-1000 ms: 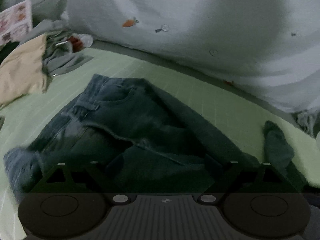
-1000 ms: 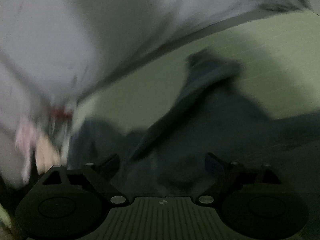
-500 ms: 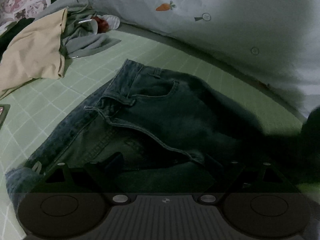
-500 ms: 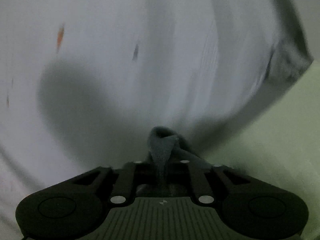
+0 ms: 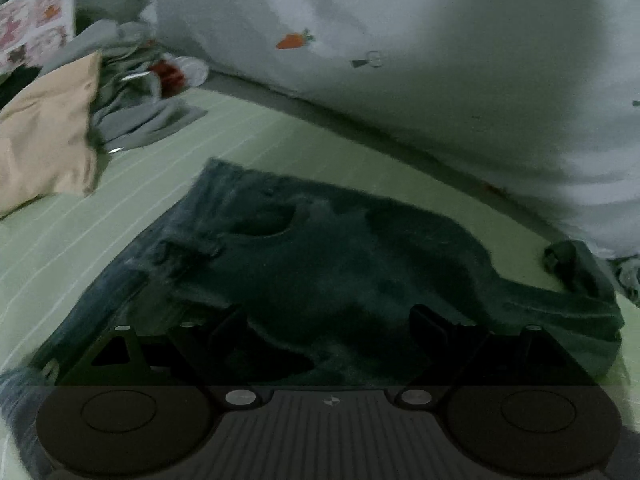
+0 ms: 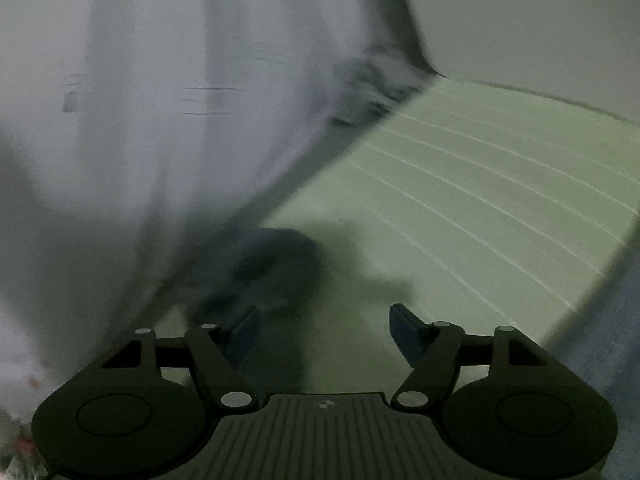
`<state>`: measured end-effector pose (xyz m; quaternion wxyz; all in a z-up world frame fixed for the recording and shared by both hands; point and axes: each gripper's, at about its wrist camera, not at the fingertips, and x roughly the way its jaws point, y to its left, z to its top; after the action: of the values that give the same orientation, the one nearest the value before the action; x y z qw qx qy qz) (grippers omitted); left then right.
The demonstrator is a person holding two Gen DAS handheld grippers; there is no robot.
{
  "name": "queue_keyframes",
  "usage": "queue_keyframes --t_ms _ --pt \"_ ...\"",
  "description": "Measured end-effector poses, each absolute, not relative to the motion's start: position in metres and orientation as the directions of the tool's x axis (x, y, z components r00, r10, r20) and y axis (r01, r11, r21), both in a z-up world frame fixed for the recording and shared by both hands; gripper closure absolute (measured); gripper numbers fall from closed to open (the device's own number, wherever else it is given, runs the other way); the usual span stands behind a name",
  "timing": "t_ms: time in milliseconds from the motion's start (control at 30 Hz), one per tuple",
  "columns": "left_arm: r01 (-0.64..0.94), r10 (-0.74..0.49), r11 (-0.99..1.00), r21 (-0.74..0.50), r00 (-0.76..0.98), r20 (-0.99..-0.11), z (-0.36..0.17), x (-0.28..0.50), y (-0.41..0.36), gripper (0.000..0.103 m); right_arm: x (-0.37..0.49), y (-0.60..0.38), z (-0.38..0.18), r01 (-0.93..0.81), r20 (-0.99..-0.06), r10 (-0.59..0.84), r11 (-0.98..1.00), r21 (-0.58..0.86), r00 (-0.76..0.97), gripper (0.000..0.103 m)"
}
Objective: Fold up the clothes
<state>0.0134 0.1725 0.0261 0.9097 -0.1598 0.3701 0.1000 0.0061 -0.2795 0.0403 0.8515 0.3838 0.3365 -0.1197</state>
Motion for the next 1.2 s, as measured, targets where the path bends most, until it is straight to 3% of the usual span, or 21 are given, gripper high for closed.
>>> queue_keyframes --t_ms 267,333,367,400,467,600,733,767,800,900,967,1100,1200 --pt "-0.206 -0.007 0.958 -0.201 0.681 -0.732 0.021 0.036 0.140 0.013 0.037 -0.247 -0.002 0.374 -0.674 0.295 0.651 0.661 0.678 0.004" --pt "-0.182 -0.032 0.961 -0.206 0.673 -0.739 0.022 0.040 0.137 0.013 0.042 -0.226 0.001 0.321 -0.672 0.294 0.705 0.633 0.679 0.019" --pt "-0.182 -0.036 0.960 -0.215 0.678 -0.735 0.023 0.040 0.138 0.013 0.045 -0.208 0.007 0.282 -0.684 0.271 0.763 0.582 0.678 0.057" --pt "-0.184 -0.039 0.957 -0.224 0.682 -0.730 0.026 0.040 0.139 0.013 0.047 -0.193 0.016 0.231 -0.700 0.260 0.820 0.524 0.666 0.084" --pt "-0.194 -0.054 0.946 -0.260 0.696 -0.716 0.030 0.039 0.145 0.013 0.044 -0.156 0.040 0.053 -0.704 0.283 0.909 0.414 0.651 0.086" --pt "-0.246 -0.013 0.932 -0.265 0.710 -0.704 0.032 0.030 0.160 0.013 0.014 -0.082 0.082 -0.370 -0.645 0.485 0.873 0.317 0.591 0.087" --pt "-0.342 0.041 0.902 -0.264 0.676 -0.735 0.024 0.025 0.182 0.013 -0.043 -0.001 0.084 -0.722 -0.715 0.610 0.658 0.215 0.342 0.075" --pt "-0.360 0.051 0.894 -0.266 0.672 -0.739 0.023 0.022 0.186 0.013 -0.055 0.007 0.077 -0.749 -0.728 0.619 0.622 0.226 0.294 0.069" --pt "-0.371 0.061 0.890 -0.267 0.675 -0.735 0.022 0.019 0.190 0.013 -0.072 0.003 0.069 -0.731 -0.726 0.629 0.630 0.264 0.280 0.053" --pt "-0.379 0.079 0.889 -0.257 0.678 -0.730 0.021 0.009 0.197 0.013 -0.101 -0.050 0.063 -0.535 -0.617 0.693 0.704 0.467 0.373 0.021" --pt "-0.380 0.081 0.892 -0.244 0.667 -0.741 0.019 0.006 0.199 0.013 -0.115 -0.093 0.063 -0.342 -0.545 0.672 0.732 0.589 0.501 0.008" --pt "-0.358 0.051 0.897 -0.258 0.664 -0.746 0.016 0.003 0.196 0.013 -0.116 -0.148 0.050 -0.045 -0.556 0.500 0.769 0.638 0.664 0.002" --pt "-0.314 0.007 0.910 -0.270 0.664 -0.748 0.013 0.009 0.188 0.013 -0.125 -0.152 0.029 0.052 -0.664 0.475 0.790 0.611 0.577 0.002"
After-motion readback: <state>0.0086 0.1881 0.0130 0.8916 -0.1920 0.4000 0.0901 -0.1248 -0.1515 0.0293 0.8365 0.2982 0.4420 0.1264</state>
